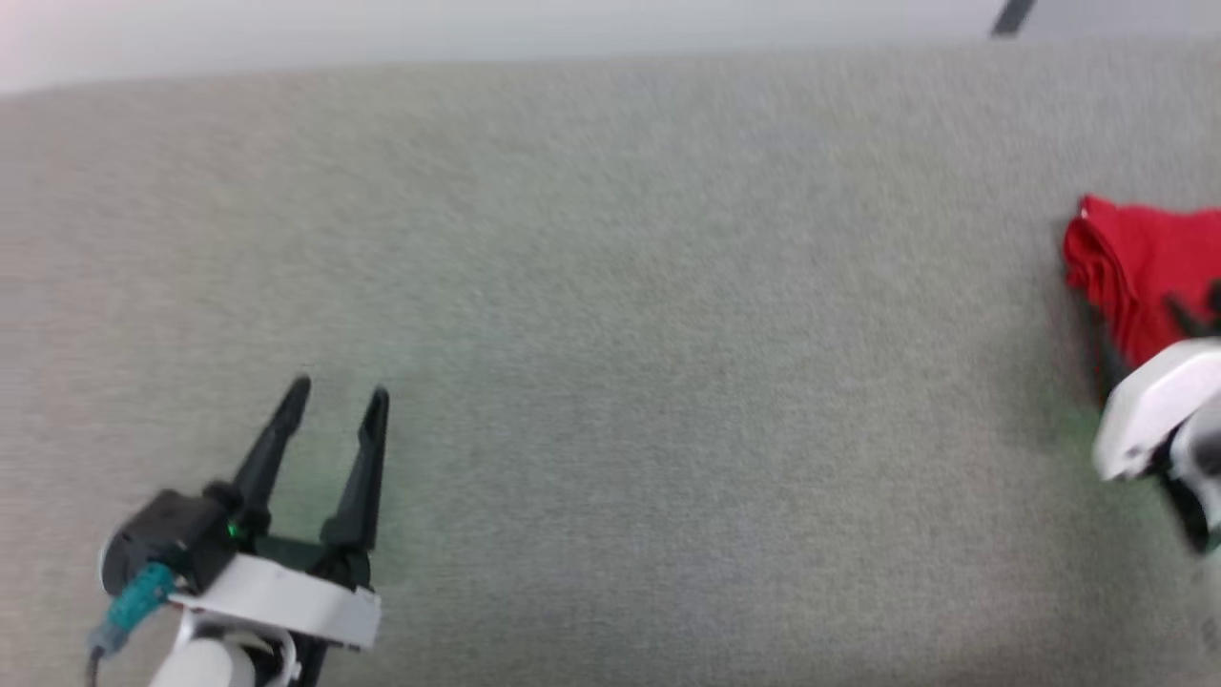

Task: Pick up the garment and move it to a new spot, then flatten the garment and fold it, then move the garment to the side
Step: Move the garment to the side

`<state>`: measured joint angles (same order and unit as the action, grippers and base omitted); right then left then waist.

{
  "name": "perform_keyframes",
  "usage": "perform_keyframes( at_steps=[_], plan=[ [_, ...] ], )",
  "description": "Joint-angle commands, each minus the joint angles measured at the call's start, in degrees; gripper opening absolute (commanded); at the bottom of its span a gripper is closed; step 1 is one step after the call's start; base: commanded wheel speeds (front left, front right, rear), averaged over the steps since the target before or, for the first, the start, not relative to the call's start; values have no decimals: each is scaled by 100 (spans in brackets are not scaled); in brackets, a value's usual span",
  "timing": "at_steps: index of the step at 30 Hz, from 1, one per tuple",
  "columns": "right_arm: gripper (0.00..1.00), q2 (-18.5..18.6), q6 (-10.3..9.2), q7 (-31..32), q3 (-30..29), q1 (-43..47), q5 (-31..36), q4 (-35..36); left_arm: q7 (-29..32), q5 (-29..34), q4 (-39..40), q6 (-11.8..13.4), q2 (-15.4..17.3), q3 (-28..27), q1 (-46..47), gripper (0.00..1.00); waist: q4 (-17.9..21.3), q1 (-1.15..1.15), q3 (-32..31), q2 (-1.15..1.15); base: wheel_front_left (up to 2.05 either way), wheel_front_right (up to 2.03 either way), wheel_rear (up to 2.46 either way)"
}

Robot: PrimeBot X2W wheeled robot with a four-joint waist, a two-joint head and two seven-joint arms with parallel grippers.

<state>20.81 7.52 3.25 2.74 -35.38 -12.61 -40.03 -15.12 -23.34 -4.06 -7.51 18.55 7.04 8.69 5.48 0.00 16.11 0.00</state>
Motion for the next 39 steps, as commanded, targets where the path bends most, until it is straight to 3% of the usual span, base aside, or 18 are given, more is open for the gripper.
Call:
perform_keyframes(
  at_steps=[1, 6, 14, 25, 39],
  plan=[
    [100, -62, -6, -39, 86, 166, -23, 87, 4, -4, -72, 7, -28, -18, -96, 100, -447, 0, -556, 0, 0, 0, 0],
    [100, -328, -6, -182, 486, 668, -266, 499, 5, -95, -530, 7, -125, -69, -236, 100, -665, 0, -817, 0, 0, 0, 0],
    [100, -771, -6, -783, 576, 1165, -542, 899, 5, -62, -904, 7, -235, -369, -467, 100, -755, 0, -1243, 0, 0, 0, 0],
    [100, -870, -5, -1391, 312, 2137, -805, 1508, 5, 187, -813, 7, -369, -564, -850, 100, -628, 0, -1687, 0, 0, 0, 0],
    [100, -1013, -5, -1163, -401, 3664, -740, 3067, 5, 277, -140, 7, -481, -624, -1590, 100, -652, 0, -1790, 0, 0, 0, 0]
  ],
)
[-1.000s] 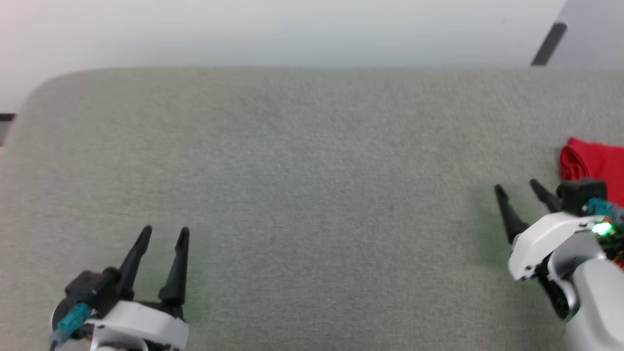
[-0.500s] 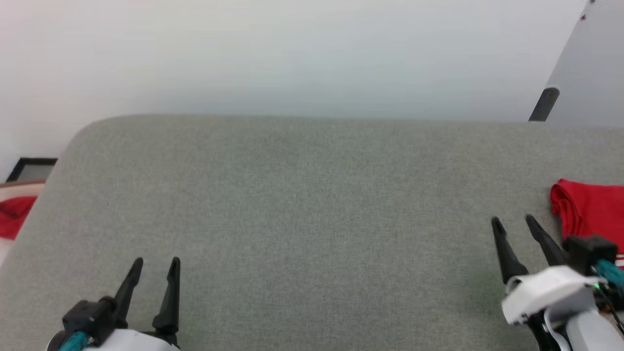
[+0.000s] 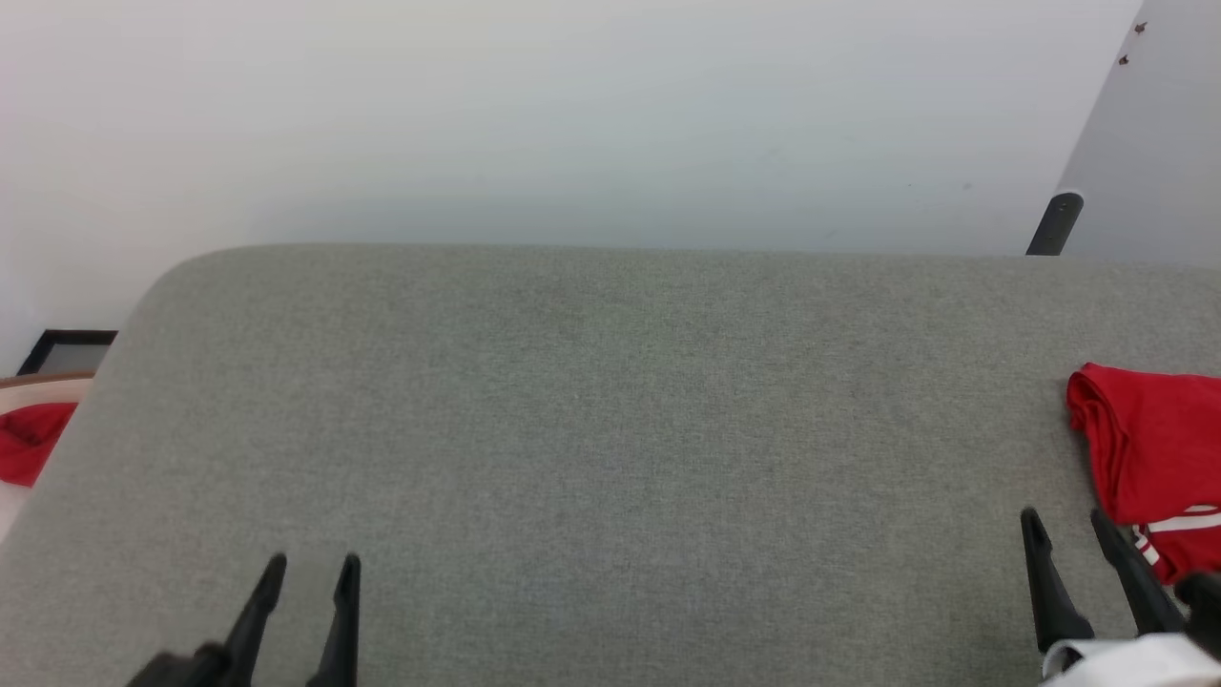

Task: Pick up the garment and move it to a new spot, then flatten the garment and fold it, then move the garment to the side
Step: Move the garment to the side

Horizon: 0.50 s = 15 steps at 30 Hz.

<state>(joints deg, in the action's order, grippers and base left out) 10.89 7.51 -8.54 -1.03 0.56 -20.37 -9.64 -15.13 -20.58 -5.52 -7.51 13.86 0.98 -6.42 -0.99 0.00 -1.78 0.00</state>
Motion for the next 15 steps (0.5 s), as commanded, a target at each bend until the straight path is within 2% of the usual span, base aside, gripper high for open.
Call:
perform_keyframes(
  at_steps=[1, 8, 15],
  plan=[
    [100, -54, -4, 55, -65, 182, 59, 173, 6, -9, 69, 7, -25, -35, -151, 100, -7, 0, -3, 0, 0, 0, 0],
    [100, -324, -4, 335, -342, 701, 188, 891, 6, 52, 409, 7, -128, -194, -558, 100, -2, 0, 4, 0, 0, 0, 0],
    [100, -438, -4, 446, -305, 797, 255, 1098, 6, 93, 439, 7, -74, -141, -472, 100, 8, 0, 29, 0, 0, 0, 0]
  ],
)
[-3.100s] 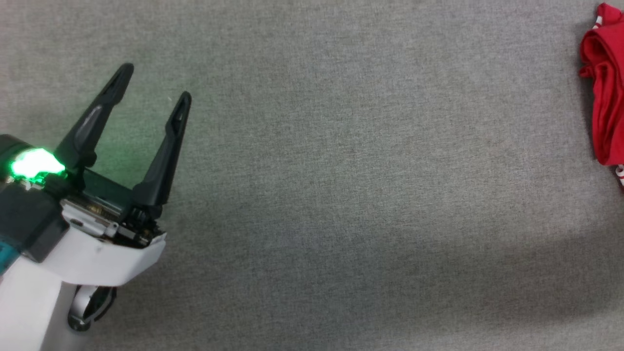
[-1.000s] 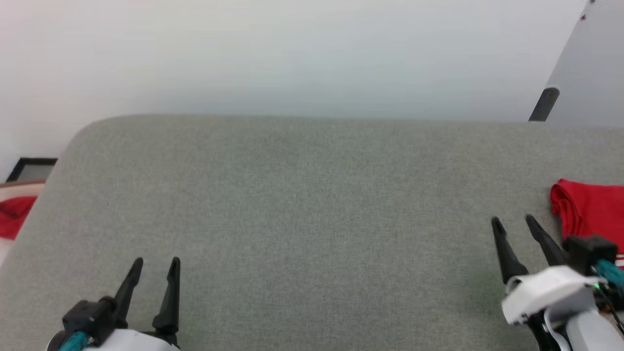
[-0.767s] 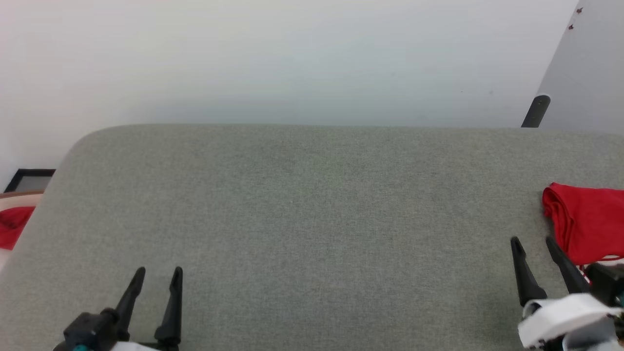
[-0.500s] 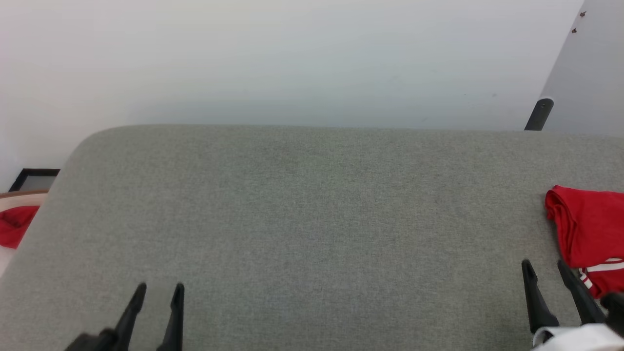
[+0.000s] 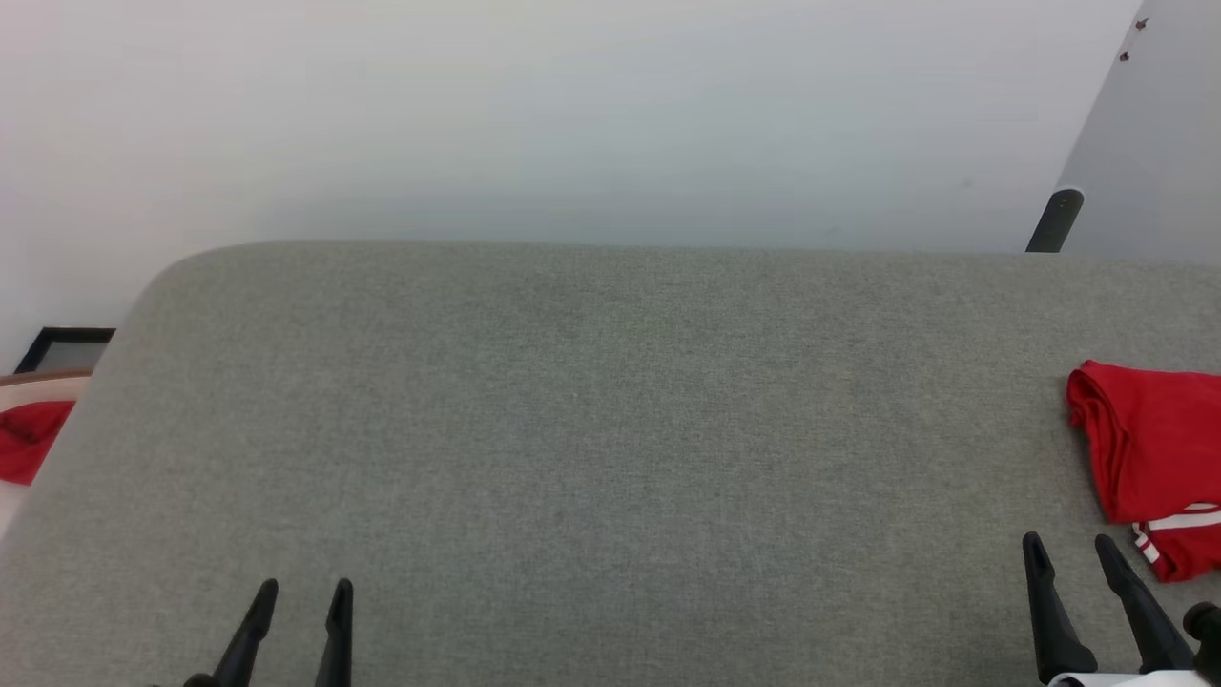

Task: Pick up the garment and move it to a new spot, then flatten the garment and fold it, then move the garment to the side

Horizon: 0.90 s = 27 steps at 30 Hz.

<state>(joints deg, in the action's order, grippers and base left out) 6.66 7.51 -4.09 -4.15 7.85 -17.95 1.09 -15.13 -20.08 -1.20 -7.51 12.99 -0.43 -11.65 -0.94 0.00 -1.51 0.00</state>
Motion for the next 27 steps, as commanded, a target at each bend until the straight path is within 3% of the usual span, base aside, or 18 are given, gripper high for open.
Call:
perform_keyframes(
  at_steps=[1, 27],
  plan=[
    [100, -21, -4, 8, 10, 61, 20, 38, 6, 46, 6, 7, 20, 5, 61, 100, 4, 0, 4, 0, 0, 0, 0],
    [100, -75, -4, -99, 56, -86, -31, 1, 6, 58, -51, 7, -5, 55, 169, 100, -26, 0, 65, 0, 0, 0, 0]
  ],
)
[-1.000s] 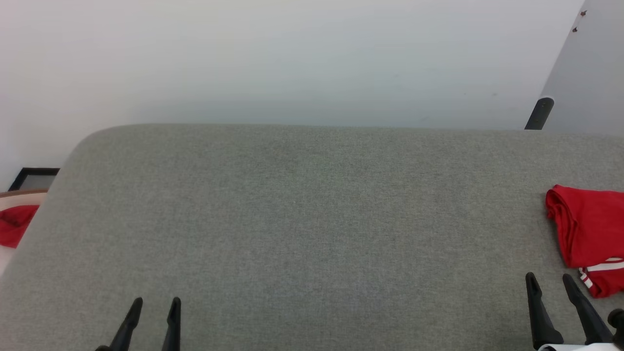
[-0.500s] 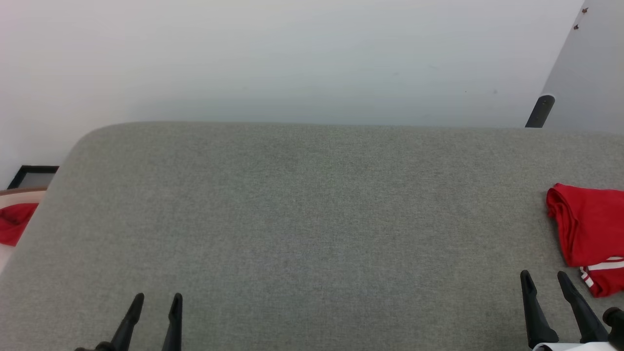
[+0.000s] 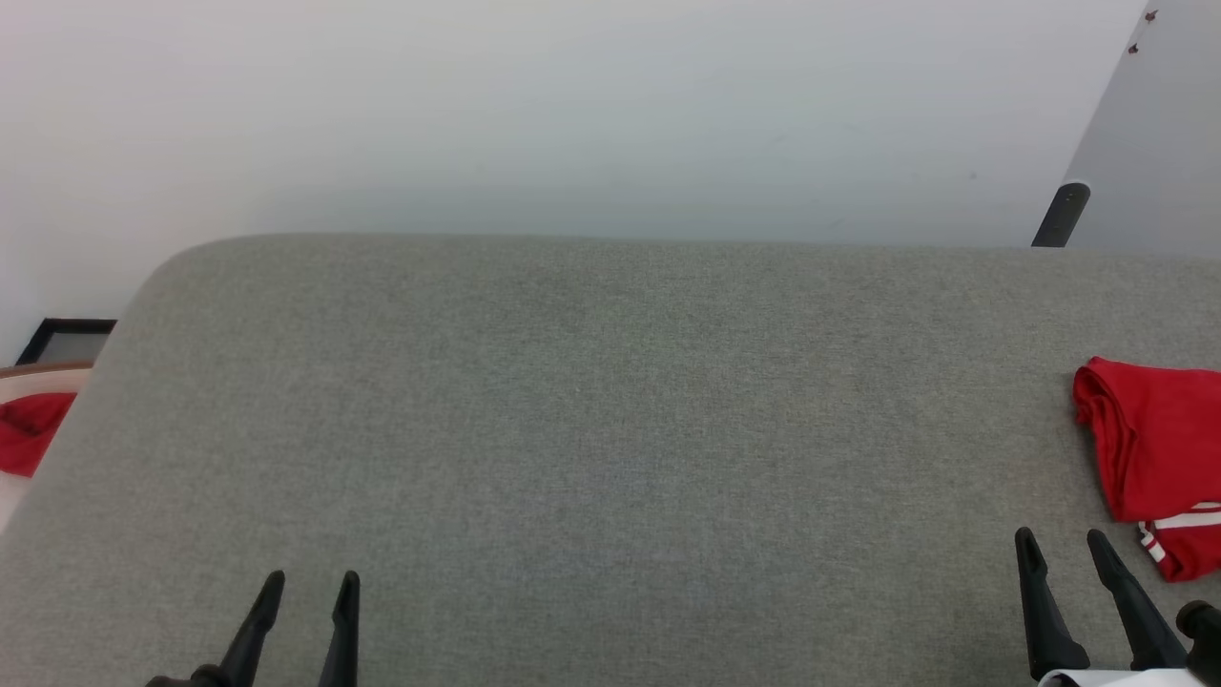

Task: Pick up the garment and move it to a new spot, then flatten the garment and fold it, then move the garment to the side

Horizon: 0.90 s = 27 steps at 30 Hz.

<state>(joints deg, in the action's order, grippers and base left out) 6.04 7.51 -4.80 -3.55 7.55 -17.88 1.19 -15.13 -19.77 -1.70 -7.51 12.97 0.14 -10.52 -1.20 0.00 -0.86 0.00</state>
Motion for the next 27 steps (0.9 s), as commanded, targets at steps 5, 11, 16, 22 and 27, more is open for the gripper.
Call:
perform_keyframes(
  at_steps=[5, 11, 16, 22, 27],
  plan=[
    [100, 7, -4, -35, 12, -88, -53, -16, 6, 35, -14, 7, -24, -16, 51, 100, 4, 0, 0, 0, 0, 0, 0],
    [100, -9, -4, -47, 38, -111, -82, -38, 6, 32, -14, 7, -35, -33, 60, 100, 6, 0, -2, 0, 0, 0, 0],
    [100, -18, -4, -65, 46, -94, -96, -59, 6, 44, 5, 7, -46, -60, 49, 100, 16, 0, 10, 0, 0, 0, 0],
    [100, -19, -4, -85, 84, -127, -93, -78, 6, -28, -12, 7, -86, -124, 33, 100, 25, 0, 17, 0, 0, 0, 0],
    [0, -34, 0, -47, 70, -20, -83, -282, 4, -44, -213, -2, -188, -66, -63, 0, 27, 0, 18, 0, 0, 0, 0]
  ],
)
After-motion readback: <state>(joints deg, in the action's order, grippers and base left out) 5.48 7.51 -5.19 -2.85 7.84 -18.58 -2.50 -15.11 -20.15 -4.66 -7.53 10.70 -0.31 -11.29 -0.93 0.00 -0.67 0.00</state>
